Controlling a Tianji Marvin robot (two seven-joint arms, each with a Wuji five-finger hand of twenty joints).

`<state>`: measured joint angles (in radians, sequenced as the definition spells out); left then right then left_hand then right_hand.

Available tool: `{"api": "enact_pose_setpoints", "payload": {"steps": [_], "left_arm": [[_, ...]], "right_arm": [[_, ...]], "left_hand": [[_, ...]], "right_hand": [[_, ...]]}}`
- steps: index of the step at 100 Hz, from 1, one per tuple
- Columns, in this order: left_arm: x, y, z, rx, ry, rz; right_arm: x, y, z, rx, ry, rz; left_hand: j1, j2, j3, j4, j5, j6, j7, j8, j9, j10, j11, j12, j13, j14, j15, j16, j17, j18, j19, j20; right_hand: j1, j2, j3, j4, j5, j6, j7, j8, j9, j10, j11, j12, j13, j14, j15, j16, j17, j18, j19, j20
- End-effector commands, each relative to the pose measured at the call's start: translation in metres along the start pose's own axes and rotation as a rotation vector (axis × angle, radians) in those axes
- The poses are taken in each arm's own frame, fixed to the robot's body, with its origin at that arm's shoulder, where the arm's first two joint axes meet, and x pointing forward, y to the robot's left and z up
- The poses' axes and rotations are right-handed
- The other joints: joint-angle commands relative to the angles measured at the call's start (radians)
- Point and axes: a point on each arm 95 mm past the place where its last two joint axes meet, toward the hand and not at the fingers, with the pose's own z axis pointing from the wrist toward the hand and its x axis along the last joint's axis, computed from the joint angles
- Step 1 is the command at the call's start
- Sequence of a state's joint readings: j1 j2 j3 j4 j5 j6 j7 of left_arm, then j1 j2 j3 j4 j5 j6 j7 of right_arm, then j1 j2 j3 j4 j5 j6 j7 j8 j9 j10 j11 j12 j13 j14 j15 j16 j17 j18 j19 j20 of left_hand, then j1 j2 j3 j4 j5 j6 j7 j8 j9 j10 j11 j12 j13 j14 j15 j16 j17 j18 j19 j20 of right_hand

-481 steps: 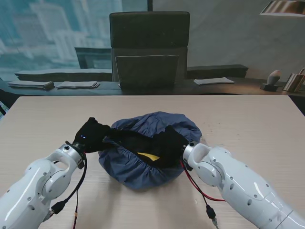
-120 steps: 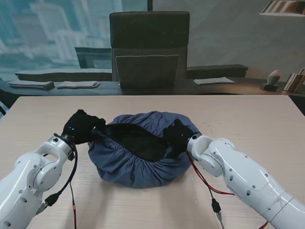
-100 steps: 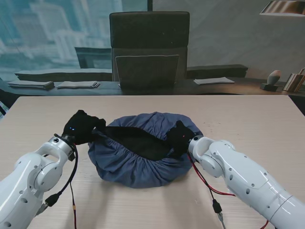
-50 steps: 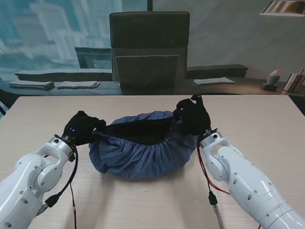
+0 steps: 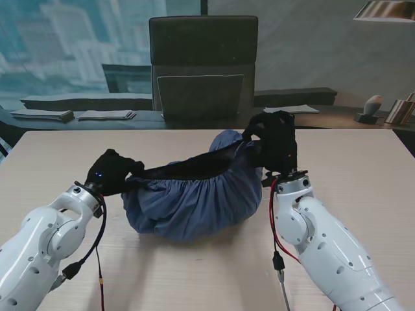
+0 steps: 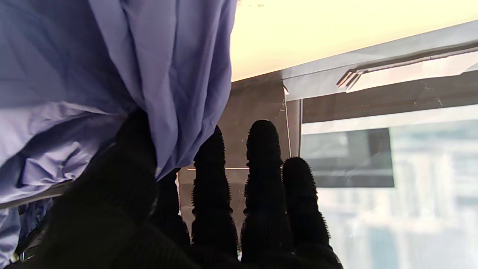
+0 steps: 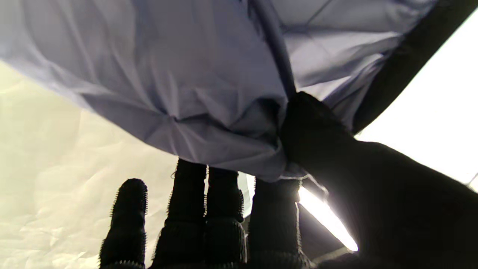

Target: Fit a rain cover over a backpack

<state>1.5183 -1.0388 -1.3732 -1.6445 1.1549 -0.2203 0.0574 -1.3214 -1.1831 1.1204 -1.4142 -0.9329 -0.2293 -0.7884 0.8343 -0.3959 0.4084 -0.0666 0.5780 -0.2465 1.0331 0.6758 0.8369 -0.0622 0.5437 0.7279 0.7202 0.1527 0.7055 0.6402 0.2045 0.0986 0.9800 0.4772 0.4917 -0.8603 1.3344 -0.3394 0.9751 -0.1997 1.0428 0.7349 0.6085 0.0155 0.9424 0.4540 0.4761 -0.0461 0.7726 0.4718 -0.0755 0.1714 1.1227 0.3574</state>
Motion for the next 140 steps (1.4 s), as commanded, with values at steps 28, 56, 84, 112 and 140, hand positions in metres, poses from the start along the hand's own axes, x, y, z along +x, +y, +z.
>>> {"api": "enact_pose_setpoints", "payload": {"steps": [28,56,84,112,140], "left_arm": [[-0.006,0.015,0.010,-0.062,-0.031,0.010],[0.002,0.043,0.008,-0.226,-0.069,-0.137],[0.024,0.039,-0.006,-0.105,-0.062,-0.527],[0.054,0.030,-0.008,0.045,0.005,-0.772],[0.071,0.039,0.002,0.039,0.021,-0.907]], "right_arm": [[-0.004,-0.033,-0.043,0.313,-0.024,-0.022],[-0.008,-0.055,-0.064,0.482,-0.051,-0.032],[-0.011,-0.035,-0.067,0.499,-0.090,0.039],[0.003,-0.017,-0.067,0.433,-0.197,0.366],[0.027,-0.019,-0.075,0.418,-0.364,0.674]], "left_hand": [[0.039,0.003,0.049,-0.030,-0.108,0.160,-0.070,-0.193,-0.286,0.030,0.047,-0.217,-0.182,-0.002,-0.098,-0.099,-0.136,-0.053,-0.057,-0.015],[-0.084,0.069,0.001,-0.006,-0.173,0.032,-0.165,-0.189,-0.288,0.200,-0.115,-0.316,-0.207,0.097,-0.192,-0.145,-0.127,0.070,-0.112,-0.038],[-0.256,0.015,-0.207,0.043,-0.417,-0.071,-0.607,-0.421,-0.664,0.350,-0.363,-0.545,-0.632,0.191,-0.431,-0.327,-0.255,0.165,-0.329,-0.147],[-0.234,0.107,-0.349,0.075,-0.425,0.029,-0.630,-0.432,-0.679,0.159,-0.429,-0.486,-0.659,0.049,-0.556,-0.315,-0.265,0.125,-0.568,-0.240],[-0.221,0.142,-0.346,0.068,-0.424,0.106,-0.721,-0.474,-0.678,0.180,-0.419,-0.482,-0.650,0.061,-0.518,-0.309,-0.262,0.104,-0.502,-0.219]], "right_hand": [[0.020,0.013,0.058,-0.005,0.058,0.008,0.034,-0.035,0.056,0.036,-0.050,-0.022,0.044,0.024,-0.044,-0.022,-0.011,0.009,0.035,-0.007],[-0.012,0.104,-0.104,0.015,-0.025,-0.062,-0.027,-0.049,0.054,0.046,-0.107,-0.041,0.034,0.038,-0.080,-0.038,-0.009,0.014,0.020,-0.001],[-0.226,0.284,-0.470,0.187,-0.542,0.044,-0.448,-0.241,-0.190,0.040,-0.242,-0.097,-0.109,0.018,-0.231,-0.111,-0.021,0.002,-0.199,0.002],[-0.328,0.400,-0.708,0.256,-0.705,0.017,-0.454,-0.458,-0.276,0.032,-0.388,-0.157,-0.156,0.010,-0.379,-0.188,-0.029,-0.032,-0.375,0.076],[-0.273,0.444,-0.692,0.237,-0.724,0.085,-0.420,-0.524,-0.274,0.024,-0.422,-0.170,-0.155,-0.032,-0.438,-0.217,-0.005,-0.104,-0.337,0.021]]}}
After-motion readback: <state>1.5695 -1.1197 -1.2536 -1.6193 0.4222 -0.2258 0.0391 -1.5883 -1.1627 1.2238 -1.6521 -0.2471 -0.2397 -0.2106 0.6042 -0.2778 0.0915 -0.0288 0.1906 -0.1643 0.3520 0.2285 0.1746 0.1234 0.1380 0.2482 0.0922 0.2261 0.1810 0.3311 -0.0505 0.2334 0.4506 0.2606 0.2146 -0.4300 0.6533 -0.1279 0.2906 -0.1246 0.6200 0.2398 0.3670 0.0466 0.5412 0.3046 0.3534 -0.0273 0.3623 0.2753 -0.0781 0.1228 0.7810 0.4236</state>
